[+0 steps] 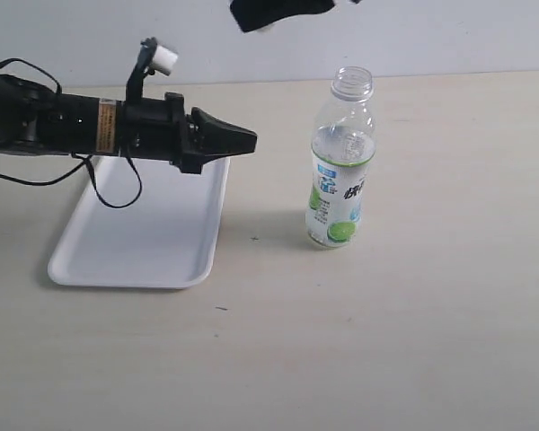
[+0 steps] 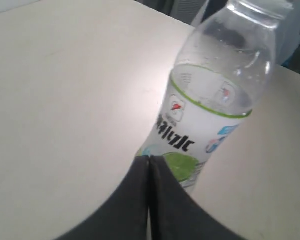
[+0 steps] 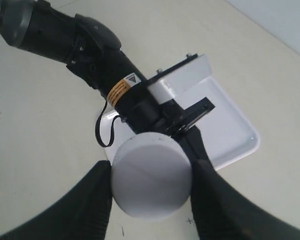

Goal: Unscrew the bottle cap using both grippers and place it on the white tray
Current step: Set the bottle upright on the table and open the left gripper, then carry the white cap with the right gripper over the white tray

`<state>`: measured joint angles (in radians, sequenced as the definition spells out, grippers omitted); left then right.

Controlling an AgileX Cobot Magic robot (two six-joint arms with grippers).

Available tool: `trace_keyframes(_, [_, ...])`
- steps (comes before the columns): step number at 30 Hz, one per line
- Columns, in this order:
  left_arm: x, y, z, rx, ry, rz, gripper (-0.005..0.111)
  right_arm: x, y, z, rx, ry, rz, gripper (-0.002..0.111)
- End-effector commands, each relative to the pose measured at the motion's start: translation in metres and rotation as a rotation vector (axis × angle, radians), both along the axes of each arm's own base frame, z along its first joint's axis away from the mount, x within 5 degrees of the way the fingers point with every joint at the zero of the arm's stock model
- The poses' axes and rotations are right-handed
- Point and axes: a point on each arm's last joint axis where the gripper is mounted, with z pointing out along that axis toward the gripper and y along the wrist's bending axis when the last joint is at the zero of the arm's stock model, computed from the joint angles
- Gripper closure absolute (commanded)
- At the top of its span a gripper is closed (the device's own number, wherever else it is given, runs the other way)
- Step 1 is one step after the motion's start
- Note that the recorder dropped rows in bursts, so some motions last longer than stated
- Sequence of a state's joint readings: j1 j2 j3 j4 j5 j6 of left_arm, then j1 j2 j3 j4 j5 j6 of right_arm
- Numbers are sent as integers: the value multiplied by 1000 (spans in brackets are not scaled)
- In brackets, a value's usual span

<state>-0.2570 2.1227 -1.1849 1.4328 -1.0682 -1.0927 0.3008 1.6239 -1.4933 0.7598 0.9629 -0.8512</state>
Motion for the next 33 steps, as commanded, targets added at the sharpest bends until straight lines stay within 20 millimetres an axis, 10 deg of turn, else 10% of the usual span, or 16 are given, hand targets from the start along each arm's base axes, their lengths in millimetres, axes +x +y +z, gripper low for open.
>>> trace_keyframes(1, [7,33,-5,18,61,192,107,6,26,-22,-20,18,44,108])
trace_keyframes(13, [4,107,-6,107,103,622,107,15,68,-76,-130,80,94,108])
trace_keyframes(33, [4,113,-8,135,105,639,107,17,69,-84,-142,105,82,108])
